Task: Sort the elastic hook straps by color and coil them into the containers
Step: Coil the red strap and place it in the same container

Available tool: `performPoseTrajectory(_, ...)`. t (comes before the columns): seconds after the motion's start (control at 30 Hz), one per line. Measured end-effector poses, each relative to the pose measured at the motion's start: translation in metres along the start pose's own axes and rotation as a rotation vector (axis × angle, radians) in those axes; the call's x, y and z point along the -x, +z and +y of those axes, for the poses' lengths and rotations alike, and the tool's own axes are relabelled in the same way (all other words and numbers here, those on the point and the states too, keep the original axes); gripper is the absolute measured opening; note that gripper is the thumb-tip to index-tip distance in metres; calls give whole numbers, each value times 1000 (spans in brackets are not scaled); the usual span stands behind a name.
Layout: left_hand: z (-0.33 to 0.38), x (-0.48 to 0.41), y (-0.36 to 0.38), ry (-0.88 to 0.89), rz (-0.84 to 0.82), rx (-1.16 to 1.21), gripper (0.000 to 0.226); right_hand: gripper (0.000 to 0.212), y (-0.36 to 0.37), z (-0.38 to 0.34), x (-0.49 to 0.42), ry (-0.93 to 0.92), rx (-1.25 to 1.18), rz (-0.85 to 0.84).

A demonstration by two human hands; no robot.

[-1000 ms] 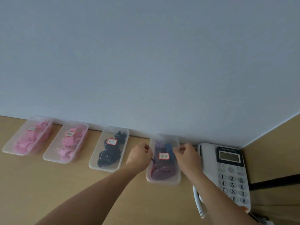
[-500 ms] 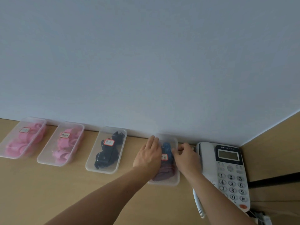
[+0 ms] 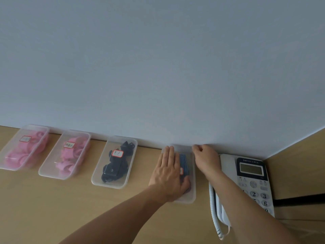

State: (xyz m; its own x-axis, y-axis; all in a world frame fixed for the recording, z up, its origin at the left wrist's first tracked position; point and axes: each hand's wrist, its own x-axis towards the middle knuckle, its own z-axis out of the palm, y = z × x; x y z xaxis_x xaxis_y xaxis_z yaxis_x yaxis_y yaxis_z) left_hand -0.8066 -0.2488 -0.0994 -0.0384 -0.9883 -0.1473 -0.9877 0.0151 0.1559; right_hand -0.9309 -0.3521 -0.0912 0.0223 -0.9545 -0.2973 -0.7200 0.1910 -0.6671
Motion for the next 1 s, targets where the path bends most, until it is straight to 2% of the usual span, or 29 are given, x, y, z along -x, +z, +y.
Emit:
performPoseTrajectory(0.1,-1,-3,-2,6,2,-22,86,45,8,1,-2,54,-107,29)
performPoseTrajectory(0.3,-5,-4,-2,12,58,4,85,35,16,7,-2,155,-323,12)
performPoseTrajectory(0.53,-6,-4,3,13,134,71,80,37,16,14,-4,129,-292,17)
performPoseTrajectory(0.73,-8,-7,6,-17,106,57,91,39,15,12,3,149,-315,5)
performPoseTrajectory(0.93,-8,-8,10,-22,68,43,92,14,19,24,37,36,-228,-3)
performPoseTrajectory(1.0,-7,-9,11,-24,51,39,93,25,23,34,51,39,-266,11)
